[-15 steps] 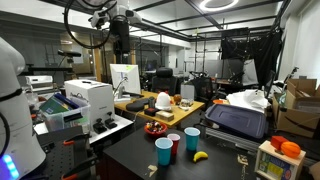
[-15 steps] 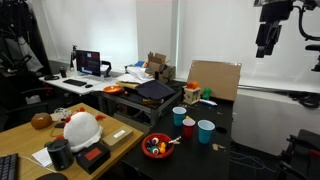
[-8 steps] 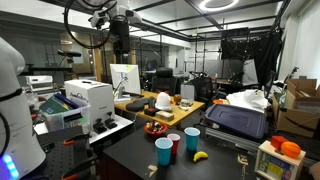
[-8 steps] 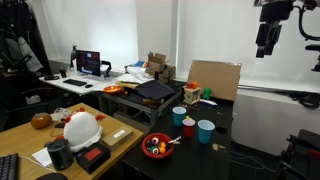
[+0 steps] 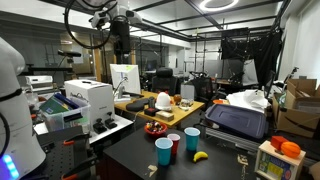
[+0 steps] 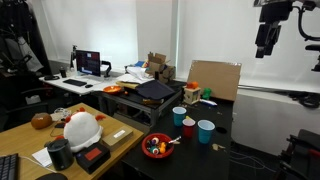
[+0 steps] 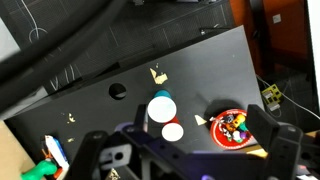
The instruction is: Put some of the things in the bowl into the blue cup at the back of the line of cups
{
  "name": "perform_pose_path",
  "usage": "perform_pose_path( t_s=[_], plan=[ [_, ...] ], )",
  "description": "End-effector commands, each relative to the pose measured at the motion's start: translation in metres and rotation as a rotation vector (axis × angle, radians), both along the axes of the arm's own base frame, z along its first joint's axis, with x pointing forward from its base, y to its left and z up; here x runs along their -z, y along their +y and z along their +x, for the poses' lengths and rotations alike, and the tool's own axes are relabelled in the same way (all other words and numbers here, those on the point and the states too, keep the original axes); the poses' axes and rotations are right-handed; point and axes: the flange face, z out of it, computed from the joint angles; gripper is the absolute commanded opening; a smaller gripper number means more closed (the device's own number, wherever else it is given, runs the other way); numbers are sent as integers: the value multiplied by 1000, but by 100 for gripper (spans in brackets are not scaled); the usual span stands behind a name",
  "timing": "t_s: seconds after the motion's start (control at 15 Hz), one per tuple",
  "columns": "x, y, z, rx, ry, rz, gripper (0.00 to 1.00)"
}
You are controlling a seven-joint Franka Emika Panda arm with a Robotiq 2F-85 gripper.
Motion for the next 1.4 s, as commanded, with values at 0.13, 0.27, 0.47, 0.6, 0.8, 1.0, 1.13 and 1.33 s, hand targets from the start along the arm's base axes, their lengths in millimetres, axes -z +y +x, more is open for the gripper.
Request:
perform_pose_path(
  t_s=[0.13, 0.27, 0.47, 0.6, 0.8, 1.0, 1.13, 1.33],
  plan=[
    [33, 9, 46, -9, -26, 14, 100],
    [52, 13, 69, -11, -40, 25, 100],
    [83, 24, 104, -6, -43, 73, 100],
    [103, 37, 125, 18, -31, 89, 100],
    [132, 64, 150, 14, -16, 85, 100],
    [155, 96, 172, 25, -37, 74, 100],
    [171, 112, 188, 29, -54, 58, 100],
    [196, 132, 215, 123, -99, 25, 100]
  ],
)
